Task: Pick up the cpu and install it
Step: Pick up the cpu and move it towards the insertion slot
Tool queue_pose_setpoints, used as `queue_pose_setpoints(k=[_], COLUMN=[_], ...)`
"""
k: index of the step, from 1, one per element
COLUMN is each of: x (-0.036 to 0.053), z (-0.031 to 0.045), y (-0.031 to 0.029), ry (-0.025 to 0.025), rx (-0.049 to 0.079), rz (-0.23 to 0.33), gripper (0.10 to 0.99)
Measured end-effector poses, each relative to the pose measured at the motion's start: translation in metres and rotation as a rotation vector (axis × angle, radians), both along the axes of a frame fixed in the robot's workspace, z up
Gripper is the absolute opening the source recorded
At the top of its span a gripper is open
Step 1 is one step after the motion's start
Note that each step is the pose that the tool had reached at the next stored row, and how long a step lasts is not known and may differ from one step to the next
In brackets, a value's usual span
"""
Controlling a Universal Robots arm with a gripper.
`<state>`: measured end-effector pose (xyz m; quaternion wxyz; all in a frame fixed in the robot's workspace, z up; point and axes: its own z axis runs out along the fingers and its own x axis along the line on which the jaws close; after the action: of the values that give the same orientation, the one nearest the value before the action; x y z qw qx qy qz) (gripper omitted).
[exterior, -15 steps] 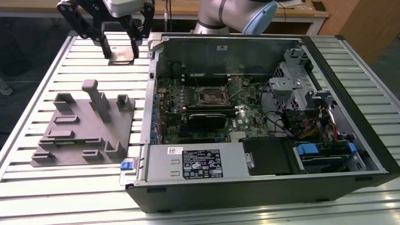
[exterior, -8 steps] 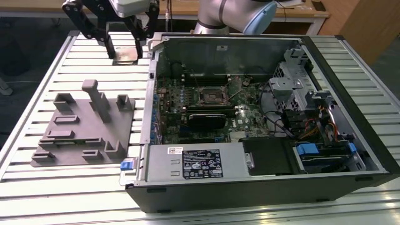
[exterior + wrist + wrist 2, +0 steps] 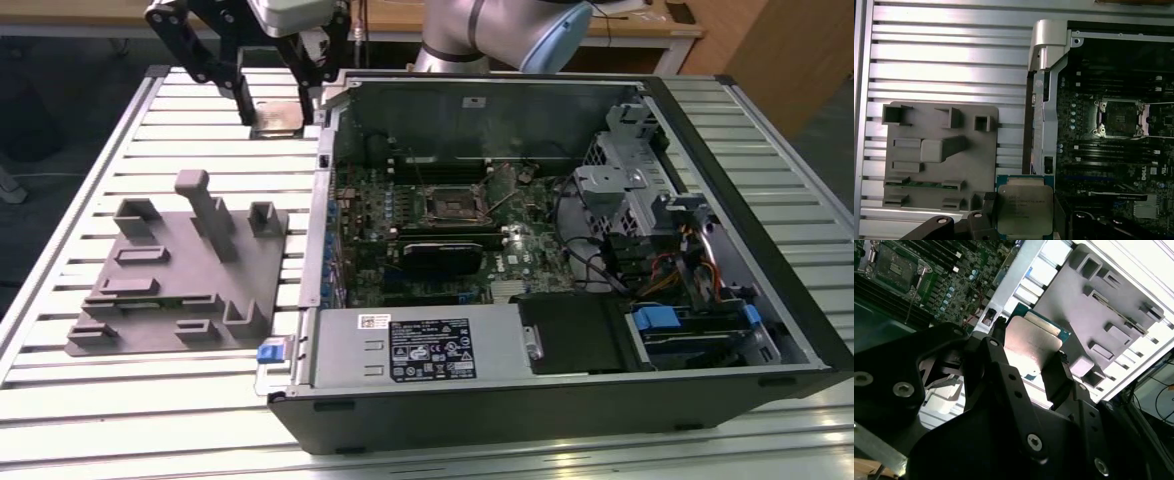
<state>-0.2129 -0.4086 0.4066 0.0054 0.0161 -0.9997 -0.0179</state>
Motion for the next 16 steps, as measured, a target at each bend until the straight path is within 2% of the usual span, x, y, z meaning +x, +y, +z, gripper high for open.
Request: queue_pose_setpoints(k=[16], x=[0.0115], z=[-0.0001], y=[0.0], ry=[0.0], rx=[0.0], rz=[0.0], gripper=[0.541])
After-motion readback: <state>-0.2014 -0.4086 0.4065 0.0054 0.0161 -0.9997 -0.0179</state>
